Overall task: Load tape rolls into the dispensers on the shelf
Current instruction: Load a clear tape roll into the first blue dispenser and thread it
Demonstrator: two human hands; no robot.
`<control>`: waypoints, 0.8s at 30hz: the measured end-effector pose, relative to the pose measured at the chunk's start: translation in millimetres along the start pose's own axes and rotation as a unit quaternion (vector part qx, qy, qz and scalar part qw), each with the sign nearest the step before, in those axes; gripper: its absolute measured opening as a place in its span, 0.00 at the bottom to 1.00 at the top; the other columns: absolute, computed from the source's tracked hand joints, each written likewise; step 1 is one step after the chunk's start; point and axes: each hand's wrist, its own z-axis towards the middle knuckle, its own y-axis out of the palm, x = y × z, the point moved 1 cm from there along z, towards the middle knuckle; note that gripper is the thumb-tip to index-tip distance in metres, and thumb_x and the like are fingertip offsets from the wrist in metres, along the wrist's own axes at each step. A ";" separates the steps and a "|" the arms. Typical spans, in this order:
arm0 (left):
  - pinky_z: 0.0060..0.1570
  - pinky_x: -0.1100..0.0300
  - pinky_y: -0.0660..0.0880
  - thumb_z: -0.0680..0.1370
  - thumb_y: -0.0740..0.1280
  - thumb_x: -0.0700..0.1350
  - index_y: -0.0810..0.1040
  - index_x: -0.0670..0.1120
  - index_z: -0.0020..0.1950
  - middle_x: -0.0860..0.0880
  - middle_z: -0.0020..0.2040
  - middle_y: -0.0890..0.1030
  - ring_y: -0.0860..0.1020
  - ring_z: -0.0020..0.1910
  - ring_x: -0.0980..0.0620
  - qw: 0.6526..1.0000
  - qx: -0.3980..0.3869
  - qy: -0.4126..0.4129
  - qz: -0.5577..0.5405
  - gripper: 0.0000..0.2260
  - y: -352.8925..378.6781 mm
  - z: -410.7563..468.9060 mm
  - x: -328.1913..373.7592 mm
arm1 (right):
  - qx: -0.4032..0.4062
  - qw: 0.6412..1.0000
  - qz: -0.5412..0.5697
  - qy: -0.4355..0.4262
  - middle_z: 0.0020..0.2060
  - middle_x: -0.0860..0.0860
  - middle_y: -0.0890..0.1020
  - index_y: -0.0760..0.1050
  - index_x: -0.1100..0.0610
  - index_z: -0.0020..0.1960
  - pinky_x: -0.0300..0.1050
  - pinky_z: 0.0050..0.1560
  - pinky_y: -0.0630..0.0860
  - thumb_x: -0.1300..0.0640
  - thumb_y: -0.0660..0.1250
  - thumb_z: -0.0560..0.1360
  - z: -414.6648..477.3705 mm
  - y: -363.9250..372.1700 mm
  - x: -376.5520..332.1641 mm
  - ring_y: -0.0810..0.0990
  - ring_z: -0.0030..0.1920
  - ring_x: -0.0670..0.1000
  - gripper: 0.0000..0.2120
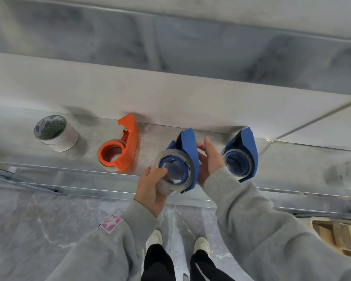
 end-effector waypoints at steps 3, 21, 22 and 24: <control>0.31 0.62 0.78 0.76 0.60 0.35 0.76 0.44 0.43 0.51 0.29 0.80 0.79 0.29 0.55 1.000 -0.016 -0.015 -0.012 0.07 -9.5 5.7 0.9 | -0.022 0.999 -0.021 -0.016 0.40 0.52 0.80 0.75 0.56 0.48 0.52 0.48 0.76 0.44 0.66 0.73 4.1 1.7 0.0 0.78 0.38 0.54 0.15; 0.54 0.43 0.79 0.70 0.72 0.48 0.75 0.39 0.60 0.37 0.57 0.81 0.80 0.54 0.41 0.983 0.022 -0.054 0.172 0.22 -21.2 50.6 20.4 | 0.063 0.918 -0.342 -0.190 0.47 0.49 0.81 0.75 0.54 0.58 0.43 0.43 0.78 0.63 0.70 0.69 17.5 28.1 12.9 0.80 0.43 0.49 0.18; 0.54 0.41 0.78 0.68 0.72 0.53 0.78 0.41 0.54 0.39 0.52 0.82 0.81 0.50 0.42 0.966 0.029 -0.036 0.254 0.21 -20.6 54.4 22.9 | 0.074 0.917 -0.340 -0.195 0.46 0.50 0.81 0.75 0.54 0.56 0.42 0.41 0.78 0.63 0.69 0.69 18.6 28.2 11.9 0.80 0.42 0.49 0.16; 0.49 0.43 0.79 0.63 0.70 0.61 0.78 0.43 0.38 0.42 0.41 0.79 0.78 0.40 0.45 0.909 0.037 -0.002 0.415 0.21 -18.4 59.3 27.8 | 0.093 0.916 -0.337 -0.198 0.42 0.50 0.81 0.76 0.52 0.52 0.40 0.37 0.76 0.63 0.67 0.70 19.7 29.2 11.4 0.79 0.39 0.50 0.12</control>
